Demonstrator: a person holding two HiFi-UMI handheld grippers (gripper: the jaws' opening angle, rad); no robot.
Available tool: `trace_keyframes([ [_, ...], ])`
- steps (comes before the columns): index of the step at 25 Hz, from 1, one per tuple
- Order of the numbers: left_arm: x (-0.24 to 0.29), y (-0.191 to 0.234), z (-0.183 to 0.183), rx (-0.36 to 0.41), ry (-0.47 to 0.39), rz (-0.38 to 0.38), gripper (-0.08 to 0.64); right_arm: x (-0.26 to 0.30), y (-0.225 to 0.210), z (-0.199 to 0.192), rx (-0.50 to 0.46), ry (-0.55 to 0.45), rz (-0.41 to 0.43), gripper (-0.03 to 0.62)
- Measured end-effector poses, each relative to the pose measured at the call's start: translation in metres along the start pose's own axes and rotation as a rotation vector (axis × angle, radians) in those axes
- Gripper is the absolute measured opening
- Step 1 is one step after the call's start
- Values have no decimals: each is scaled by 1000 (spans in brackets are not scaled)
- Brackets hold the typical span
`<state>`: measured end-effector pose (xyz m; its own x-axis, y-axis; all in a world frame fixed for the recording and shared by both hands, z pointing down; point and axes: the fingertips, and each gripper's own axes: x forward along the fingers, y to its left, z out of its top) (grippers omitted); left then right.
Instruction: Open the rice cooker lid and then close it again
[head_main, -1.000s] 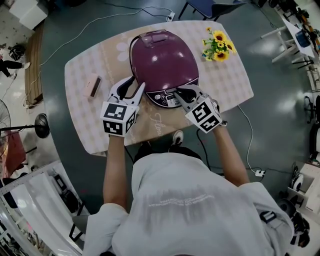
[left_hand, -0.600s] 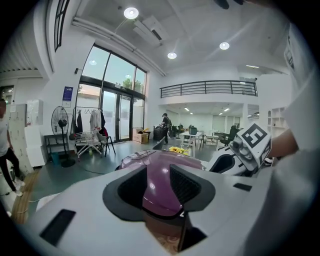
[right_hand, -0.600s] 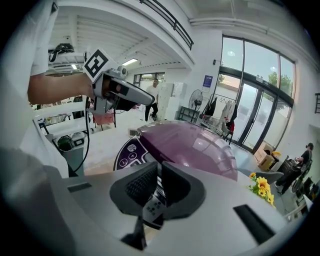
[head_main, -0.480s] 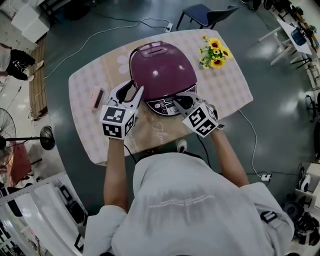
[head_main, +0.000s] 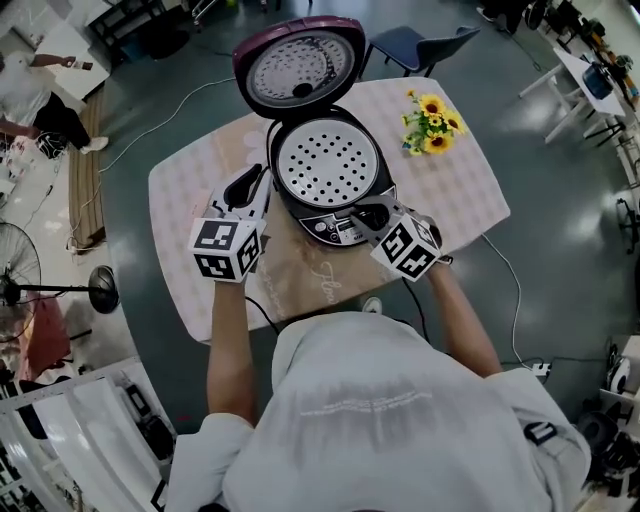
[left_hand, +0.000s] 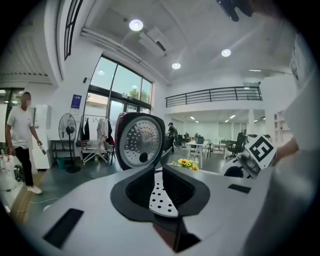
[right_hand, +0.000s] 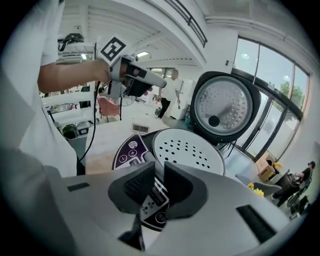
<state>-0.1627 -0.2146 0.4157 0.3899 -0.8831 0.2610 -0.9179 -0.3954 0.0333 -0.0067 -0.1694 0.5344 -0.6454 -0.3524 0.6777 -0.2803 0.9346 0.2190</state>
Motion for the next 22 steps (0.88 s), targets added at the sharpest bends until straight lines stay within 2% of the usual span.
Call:
trace_keyframes([
  [2,1,-1,-1,10,6,-1,61,1,0,-1,23,-3,17,151],
  [3,2,-3,-1,15,10,-3,61,2,0,-1,27,-2,23,164],
  [6,5,-5,0,25,18,-8,61,3,-3,0,47,-18,29,166],
  [10,8,-8,1,40,29,-20,61,-2,-16,11,121,-86,17,165],
  [17,14,-11,15,85,23,-26,69,-37,-82,36,291,-283,-121,163],
  [22,19,-8,37,122,-6,-16,78,-76,-131,56,336,-387,-244,162],
])
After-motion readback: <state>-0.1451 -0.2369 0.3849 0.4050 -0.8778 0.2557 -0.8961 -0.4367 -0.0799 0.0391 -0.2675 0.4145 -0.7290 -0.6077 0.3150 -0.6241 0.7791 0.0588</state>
